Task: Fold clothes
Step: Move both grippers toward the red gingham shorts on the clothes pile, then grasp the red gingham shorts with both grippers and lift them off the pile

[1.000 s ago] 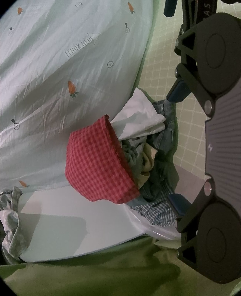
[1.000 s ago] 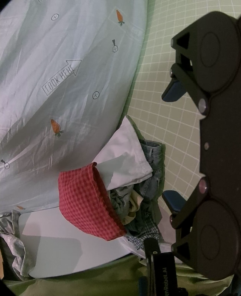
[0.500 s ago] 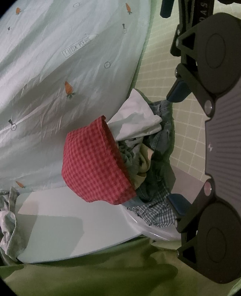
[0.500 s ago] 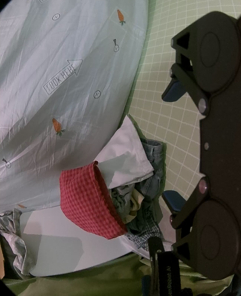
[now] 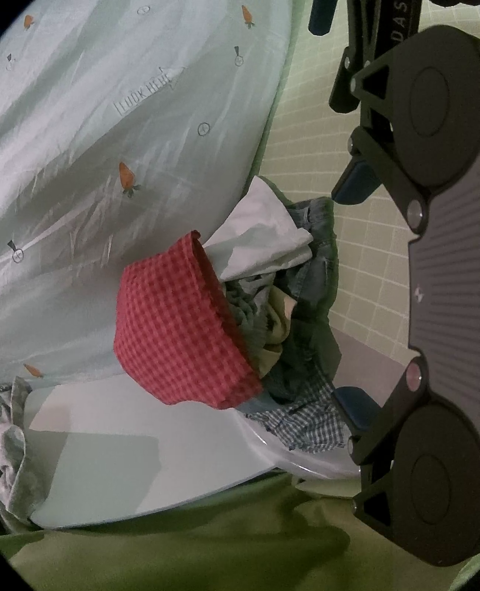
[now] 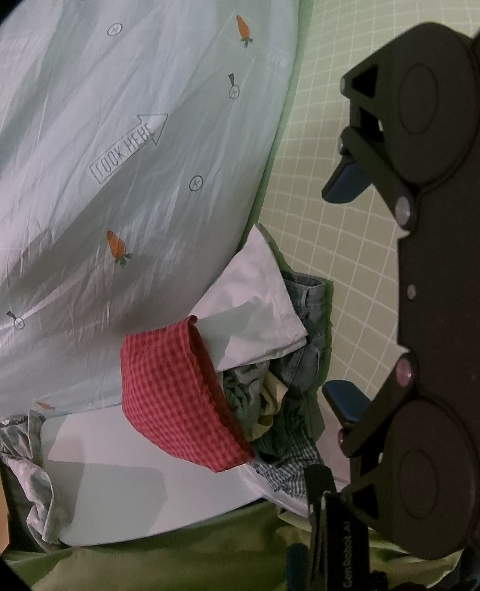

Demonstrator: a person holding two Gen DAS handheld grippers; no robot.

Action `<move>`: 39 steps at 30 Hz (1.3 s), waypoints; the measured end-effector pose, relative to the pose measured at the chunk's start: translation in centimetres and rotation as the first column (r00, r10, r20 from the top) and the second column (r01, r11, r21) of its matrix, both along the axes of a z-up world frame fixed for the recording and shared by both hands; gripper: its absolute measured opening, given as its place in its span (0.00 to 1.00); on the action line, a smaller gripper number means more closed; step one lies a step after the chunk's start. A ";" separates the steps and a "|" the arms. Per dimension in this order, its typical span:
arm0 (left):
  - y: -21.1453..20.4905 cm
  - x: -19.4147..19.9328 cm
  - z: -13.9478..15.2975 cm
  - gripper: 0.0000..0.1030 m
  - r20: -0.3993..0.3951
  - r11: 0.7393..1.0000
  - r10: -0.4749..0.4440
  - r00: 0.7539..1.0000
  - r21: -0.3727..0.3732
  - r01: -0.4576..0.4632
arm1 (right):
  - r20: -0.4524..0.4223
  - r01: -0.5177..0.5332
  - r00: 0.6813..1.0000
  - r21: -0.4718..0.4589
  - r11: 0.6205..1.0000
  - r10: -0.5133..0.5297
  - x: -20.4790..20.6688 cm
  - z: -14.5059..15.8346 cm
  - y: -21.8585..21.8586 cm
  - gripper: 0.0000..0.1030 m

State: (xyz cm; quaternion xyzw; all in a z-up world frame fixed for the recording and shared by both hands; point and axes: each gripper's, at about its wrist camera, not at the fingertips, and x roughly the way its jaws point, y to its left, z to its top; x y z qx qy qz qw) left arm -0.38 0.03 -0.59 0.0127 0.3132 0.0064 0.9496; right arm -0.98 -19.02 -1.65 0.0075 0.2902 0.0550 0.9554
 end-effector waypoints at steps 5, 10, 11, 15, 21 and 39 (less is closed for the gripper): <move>0.7 0.2 -0.2 1.00 -0.016 0.999 0.028 0.999 -0.024 -0.028 | 0.009 -0.005 1.000 -0.006 1.000 0.005 -0.1 0.0 0.0 1.00; 1.4 0.8 -0.5 1.00 -0.043 0.997 0.053 0.998 -0.049 -0.055 | -0.004 -0.007 1.000 0.002 1.000 0.007 0.6 -0.3 -0.1 1.00; 1.6 1.0 -0.5 1.00 -0.050 0.997 0.058 0.997 -0.056 -0.060 | -0.007 -0.010 1.000 0.004 1.000 0.010 0.8 -0.4 -0.1 1.00; 2.3 2.3 -0.5 1.00 -0.078 0.992 0.081 0.994 -0.086 -0.088 | -0.010 -0.025 1.000 0.009 1.000 0.025 2.0 -0.6 0.0 1.00; 3.0 4.8 -0.2 1.00 -0.101 0.987 0.103 0.990 -0.113 -0.114 | -0.014 -0.076 0.997 0.014 0.997 0.076 5.1 -0.7 1.1 1.00; 10.8 21.1 -0.2 0.92 -0.170 0.958 0.221 0.960 -0.148 -0.247 | 0.029 -0.115 0.993 0.043 0.992 0.114 23.6 0.8 5.3 1.00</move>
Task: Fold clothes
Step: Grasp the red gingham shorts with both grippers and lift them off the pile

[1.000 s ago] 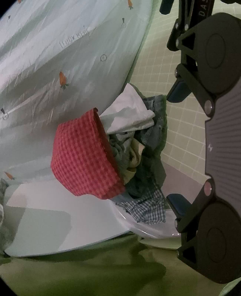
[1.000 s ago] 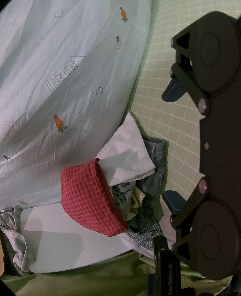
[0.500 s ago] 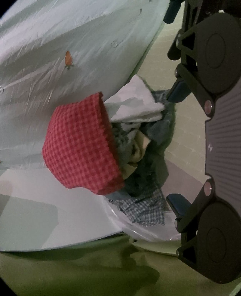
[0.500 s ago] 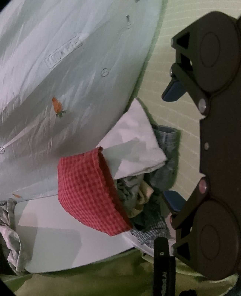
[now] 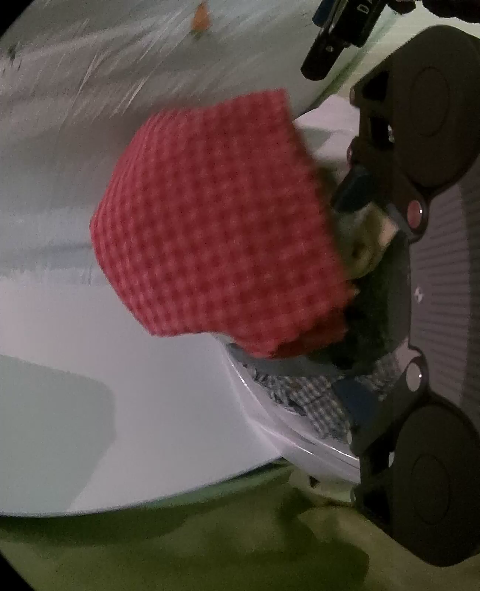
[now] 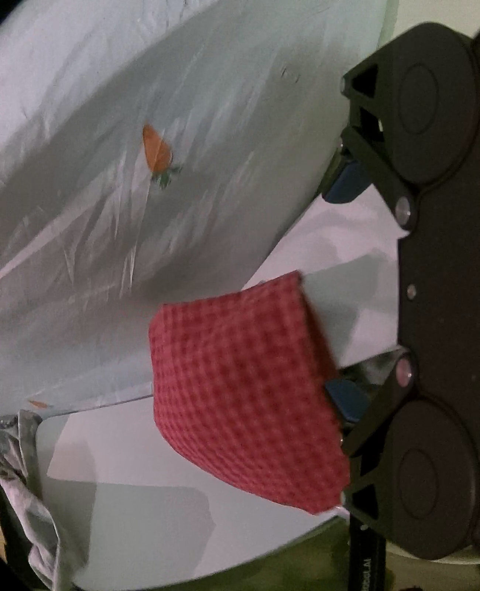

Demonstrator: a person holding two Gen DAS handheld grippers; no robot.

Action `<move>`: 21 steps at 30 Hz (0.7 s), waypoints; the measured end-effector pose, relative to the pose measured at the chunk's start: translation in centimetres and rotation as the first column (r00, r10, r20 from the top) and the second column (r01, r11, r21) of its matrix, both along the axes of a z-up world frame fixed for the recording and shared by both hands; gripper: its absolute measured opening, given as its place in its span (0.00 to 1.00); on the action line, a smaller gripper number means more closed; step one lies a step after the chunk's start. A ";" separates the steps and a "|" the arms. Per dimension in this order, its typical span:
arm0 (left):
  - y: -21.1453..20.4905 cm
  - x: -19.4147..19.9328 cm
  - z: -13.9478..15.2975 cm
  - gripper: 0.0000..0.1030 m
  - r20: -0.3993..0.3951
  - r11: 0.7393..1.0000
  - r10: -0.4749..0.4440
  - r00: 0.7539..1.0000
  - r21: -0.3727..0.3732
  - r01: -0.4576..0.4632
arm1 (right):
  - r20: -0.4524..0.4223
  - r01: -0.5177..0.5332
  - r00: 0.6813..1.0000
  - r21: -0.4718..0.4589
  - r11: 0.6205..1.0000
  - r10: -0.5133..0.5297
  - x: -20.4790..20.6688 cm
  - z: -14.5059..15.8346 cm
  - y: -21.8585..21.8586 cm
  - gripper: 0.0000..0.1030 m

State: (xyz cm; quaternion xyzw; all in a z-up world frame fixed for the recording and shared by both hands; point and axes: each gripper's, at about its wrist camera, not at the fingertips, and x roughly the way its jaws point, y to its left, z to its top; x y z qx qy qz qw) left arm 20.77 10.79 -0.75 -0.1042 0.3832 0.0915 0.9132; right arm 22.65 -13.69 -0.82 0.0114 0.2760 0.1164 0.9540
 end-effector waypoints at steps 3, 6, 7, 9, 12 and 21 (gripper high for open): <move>1.4 2.6 -0.8 0.86 -0.006 1.000 0.024 1.000 -0.007 -0.024 | -0.015 -0.017 1.000 0.018 1.000 0.017 3.4 -0.6 0.7 0.99; 2.6 4.7 -1.9 0.79 -0.021 0.999 0.041 0.999 -0.025 -0.041 | -0.048 -0.040 0.998 0.049 0.998 0.043 6.4 -1.6 1.3 0.97; 3.0 5.1 -2.2 0.77 -0.024 0.998 0.041 0.999 -0.045 -0.042 | -0.059 -0.048 0.997 0.059 0.997 0.051 7.3 -1.9 1.5 0.97; 3.5 5.7 -2.8 0.70 -0.028 0.996 0.036 0.999 -0.085 -0.038 | -0.082 -0.056 0.995 0.087 0.995 0.063 8.8 -2.5 1.8 0.93; 3.6 6.3 -3.4 0.60 -0.031 0.991 0.013 0.999 -0.132 -0.017 | -0.114 -0.076 0.989 0.126 0.989 0.091 10.0 -3.4 2.0 0.81; 2.8 6.5 -3.4 0.19 -0.005 0.985 -0.028 1.000 -0.169 0.027 | -0.104 -0.181 0.975 0.145 0.973 0.197 9.0 -3.9 2.2 0.06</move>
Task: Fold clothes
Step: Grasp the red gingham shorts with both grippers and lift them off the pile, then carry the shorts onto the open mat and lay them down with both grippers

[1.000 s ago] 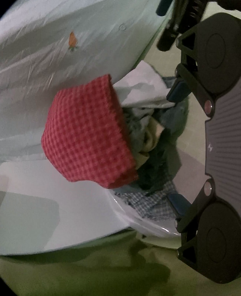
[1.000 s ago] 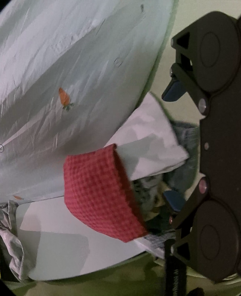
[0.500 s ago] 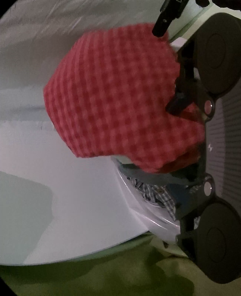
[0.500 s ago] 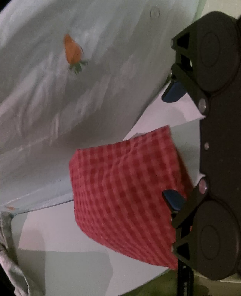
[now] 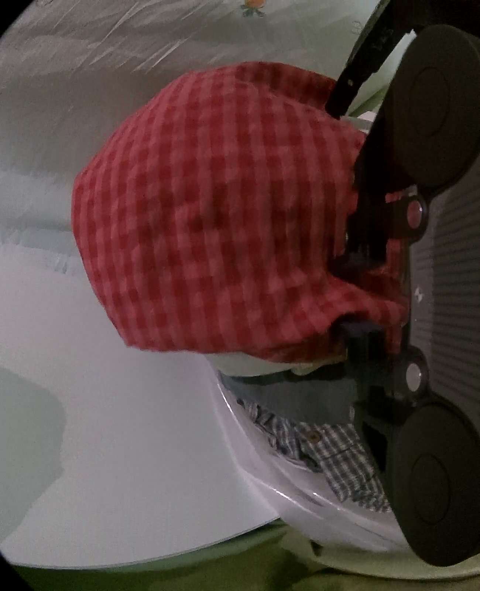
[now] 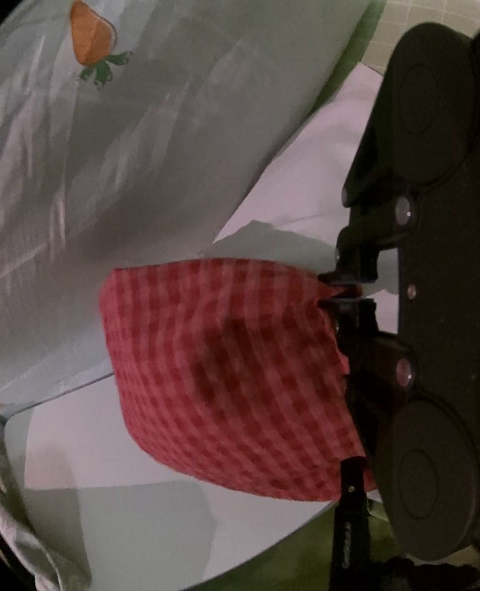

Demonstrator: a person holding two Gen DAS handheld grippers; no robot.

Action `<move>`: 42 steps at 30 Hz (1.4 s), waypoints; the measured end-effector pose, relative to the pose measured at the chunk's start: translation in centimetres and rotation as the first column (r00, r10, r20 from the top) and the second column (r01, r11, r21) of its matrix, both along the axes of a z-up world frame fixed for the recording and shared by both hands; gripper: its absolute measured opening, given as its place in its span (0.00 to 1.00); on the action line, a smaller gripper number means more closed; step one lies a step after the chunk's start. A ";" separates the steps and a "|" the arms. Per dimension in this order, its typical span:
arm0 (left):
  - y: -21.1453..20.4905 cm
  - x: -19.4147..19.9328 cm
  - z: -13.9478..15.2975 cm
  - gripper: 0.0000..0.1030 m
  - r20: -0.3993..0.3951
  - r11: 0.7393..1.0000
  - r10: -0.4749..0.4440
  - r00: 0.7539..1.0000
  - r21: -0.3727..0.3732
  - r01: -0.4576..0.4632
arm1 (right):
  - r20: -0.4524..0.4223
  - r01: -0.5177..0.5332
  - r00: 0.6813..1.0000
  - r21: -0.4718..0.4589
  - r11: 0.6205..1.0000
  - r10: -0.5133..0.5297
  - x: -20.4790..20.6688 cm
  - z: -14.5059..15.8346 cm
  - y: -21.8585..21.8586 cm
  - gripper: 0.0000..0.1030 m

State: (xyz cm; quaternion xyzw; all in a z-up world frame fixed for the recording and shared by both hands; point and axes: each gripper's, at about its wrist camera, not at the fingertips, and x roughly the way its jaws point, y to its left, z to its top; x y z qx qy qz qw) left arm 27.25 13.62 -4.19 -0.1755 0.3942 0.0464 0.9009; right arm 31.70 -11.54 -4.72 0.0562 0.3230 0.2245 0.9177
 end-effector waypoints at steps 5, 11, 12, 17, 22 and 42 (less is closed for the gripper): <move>-0.7 -1.3 0.4 0.14 0.020 0.999 -0.024 1.000 0.033 0.023 | 0.057 0.048 0.997 0.017 0.999 -0.049 -2.5 1.3 -1.6 0.06; -2.8 -4.2 0.4 0.14 0.030 0.996 -0.085 0.996 0.040 0.084 | 0.141 0.122 0.983 -0.015 0.992 -0.119 -7.5 3.0 -4.8 0.05; -3.5 -4.9 0.4 0.14 0.029 0.994 -0.102 0.994 0.046 0.100 | 0.140 0.145 0.980 -0.006 0.989 -0.142 -8.3 3.1 -5.7 0.05; -7.7 -8.4 -0.6 0.14 0.012 0.978 -0.202 0.979 0.058 0.201 | 0.131 0.291 0.949 -0.005 0.957 -0.288 -13.7 2.9 -11.6 0.05; -14.2 -12.3 -2.9 0.14 -0.030 0.944 -0.323 0.946 0.051 0.325 | 0.040 0.468 0.884 -0.057 0.882 -0.466 -20.1 0.3 -21.0 0.05; -39.0 -24.6 -10.8 0.78 -0.203 0.929 -0.366 0.908 -0.019 0.370 | -0.116 0.602 0.756 -0.261 0.754 -0.644 -37.6 -6.9 -45.3 0.76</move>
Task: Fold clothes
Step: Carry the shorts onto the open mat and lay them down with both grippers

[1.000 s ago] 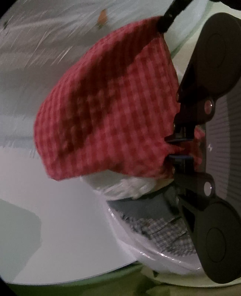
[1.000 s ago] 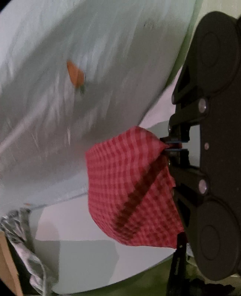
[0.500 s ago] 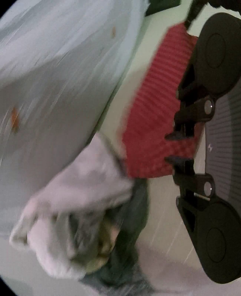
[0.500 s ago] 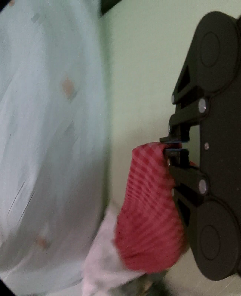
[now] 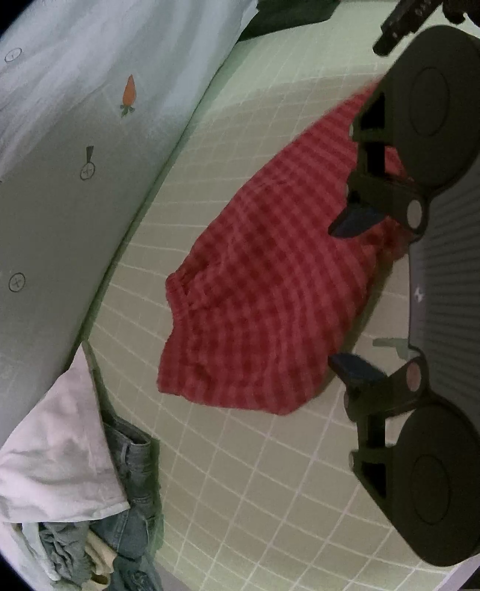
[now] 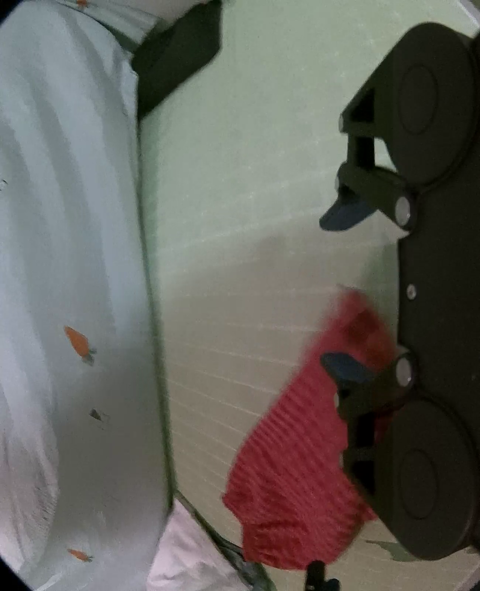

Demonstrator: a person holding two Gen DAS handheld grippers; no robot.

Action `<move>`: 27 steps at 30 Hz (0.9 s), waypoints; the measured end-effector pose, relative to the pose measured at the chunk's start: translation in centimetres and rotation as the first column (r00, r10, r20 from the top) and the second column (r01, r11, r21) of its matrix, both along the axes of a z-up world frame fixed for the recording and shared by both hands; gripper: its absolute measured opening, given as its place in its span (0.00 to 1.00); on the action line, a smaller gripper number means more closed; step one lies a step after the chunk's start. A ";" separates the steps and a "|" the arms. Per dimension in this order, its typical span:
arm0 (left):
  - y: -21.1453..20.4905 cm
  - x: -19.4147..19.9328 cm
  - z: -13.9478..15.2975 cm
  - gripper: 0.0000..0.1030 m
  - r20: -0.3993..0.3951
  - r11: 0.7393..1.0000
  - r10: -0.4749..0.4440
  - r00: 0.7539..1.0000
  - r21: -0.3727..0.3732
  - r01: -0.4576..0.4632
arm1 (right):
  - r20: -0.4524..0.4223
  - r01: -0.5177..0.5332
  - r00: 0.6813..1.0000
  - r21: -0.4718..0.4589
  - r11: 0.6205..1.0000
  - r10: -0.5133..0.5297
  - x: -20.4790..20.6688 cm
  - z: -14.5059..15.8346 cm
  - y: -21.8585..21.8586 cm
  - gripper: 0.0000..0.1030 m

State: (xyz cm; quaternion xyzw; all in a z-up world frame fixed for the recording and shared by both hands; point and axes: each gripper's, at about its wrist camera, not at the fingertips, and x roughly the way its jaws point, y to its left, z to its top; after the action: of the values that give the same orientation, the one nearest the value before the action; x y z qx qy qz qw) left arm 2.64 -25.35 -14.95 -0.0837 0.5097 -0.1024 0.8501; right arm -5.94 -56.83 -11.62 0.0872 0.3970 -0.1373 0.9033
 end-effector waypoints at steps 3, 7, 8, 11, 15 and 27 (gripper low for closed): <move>-1.6 1.2 0.3 0.81 0.008 1.000 0.028 1.000 0.014 -0.028 | 0.042 -0.007 0.999 0.003 1.000 0.007 0.5 0.0 -1.4 0.82; -4.5 3.4 0.3 0.81 0.010 0.998 0.055 0.998 0.025 -0.056 | 0.021 -0.011 1.000 -0.002 1.000 0.011 2.0 -0.5 -3.0 0.83; -5.4 4.1 0.1 0.81 0.009 0.998 0.058 0.998 0.028 -0.058 | 0.016 -0.015 1.000 0.000 1.000 0.015 2.4 -0.7 -3.4 0.83; -8.3 6.0 -0.8 0.81 -0.014 0.998 0.050 0.999 0.028 -0.050 | -0.002 -0.024 1.000 0.008 1.000 0.024 2.5 -1.3 -4.6 0.83; -12.2 7.9 -2.6 0.81 -0.068 0.999 0.021 0.997 0.045 -0.018 | -0.042 -0.020 0.999 0.021 1.000 0.021 3.9 -2.7 -6.6 0.83; -16.5 7.0 -5.5 0.38 -0.099 0.975 -0.061 0.993 0.206 0.080 | -0.098 0.035 0.995 0.072 0.997 -0.028 3.3 -4.8 -8.6 0.83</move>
State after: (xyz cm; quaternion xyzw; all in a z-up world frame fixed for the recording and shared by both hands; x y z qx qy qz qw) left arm 9.65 -41.89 -20.43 0.0198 0.5587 -0.0743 0.8258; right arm -2.59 -65.42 -16.46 0.1199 0.4438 -0.1410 0.8768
